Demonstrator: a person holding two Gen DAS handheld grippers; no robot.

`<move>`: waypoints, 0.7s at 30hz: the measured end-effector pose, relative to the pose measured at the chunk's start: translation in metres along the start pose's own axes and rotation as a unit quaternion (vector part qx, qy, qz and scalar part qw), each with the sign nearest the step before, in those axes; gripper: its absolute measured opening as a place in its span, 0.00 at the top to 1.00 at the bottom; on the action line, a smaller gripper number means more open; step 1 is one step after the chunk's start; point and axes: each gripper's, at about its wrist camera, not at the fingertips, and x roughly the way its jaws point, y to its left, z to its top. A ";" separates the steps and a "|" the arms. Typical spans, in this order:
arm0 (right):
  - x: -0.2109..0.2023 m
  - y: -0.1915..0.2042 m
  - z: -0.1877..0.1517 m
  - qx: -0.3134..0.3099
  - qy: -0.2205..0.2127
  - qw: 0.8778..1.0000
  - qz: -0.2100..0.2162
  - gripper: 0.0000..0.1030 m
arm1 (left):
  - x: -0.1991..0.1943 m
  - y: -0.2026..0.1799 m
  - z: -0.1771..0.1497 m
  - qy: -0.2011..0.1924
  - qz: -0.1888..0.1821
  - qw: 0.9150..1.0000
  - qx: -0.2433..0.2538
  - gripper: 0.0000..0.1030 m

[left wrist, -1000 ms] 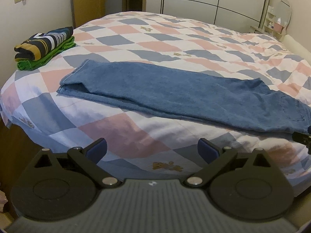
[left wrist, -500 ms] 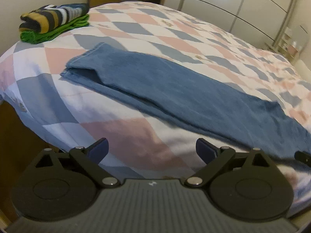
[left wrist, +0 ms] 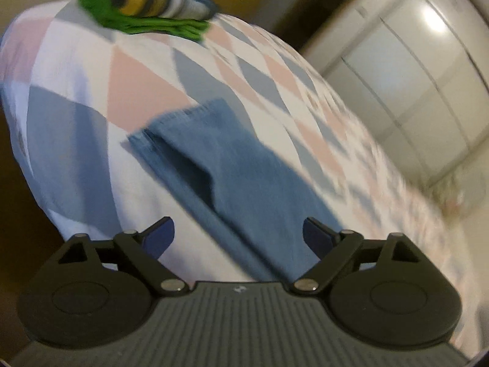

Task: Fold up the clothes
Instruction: 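Grasp the folded leg end with the left gripper while the right gripper grasps the waistband end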

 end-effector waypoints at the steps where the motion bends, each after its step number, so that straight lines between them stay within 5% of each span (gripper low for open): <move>1: 0.007 0.010 0.004 -0.027 -0.002 1.000 0.002 0.48 | 0.005 0.005 0.007 -0.006 0.000 1.000 -0.014 0.23; 6: 0.035 0.056 0.013 -0.134 -0.012 0.991 0.024 0.62 | 0.029 0.020 0.030 -0.016 0.009 0.999 -0.050 0.32; 11: 0.055 0.082 0.020 -0.179 -0.026 0.982 0.048 0.62 | 0.043 0.037 0.035 -0.011 0.007 0.997 -0.076 0.32; 17: 0.083 0.101 0.021 -0.222 -0.016 0.975 0.018 0.73 | 0.049 0.055 0.035 -0.018 -0.007 0.994 -0.107 0.38; 19: 0.083 0.101 0.022 -0.217 -0.017 0.976 0.012 0.81 | 0.049 0.055 0.035 -0.018 0.002 0.995 -0.097 0.65; 21: 0.083 0.100 0.024 -0.217 -0.020 0.976 0.014 1.00 | 0.047 0.055 0.035 -0.020 0.009 0.997 -0.072 0.81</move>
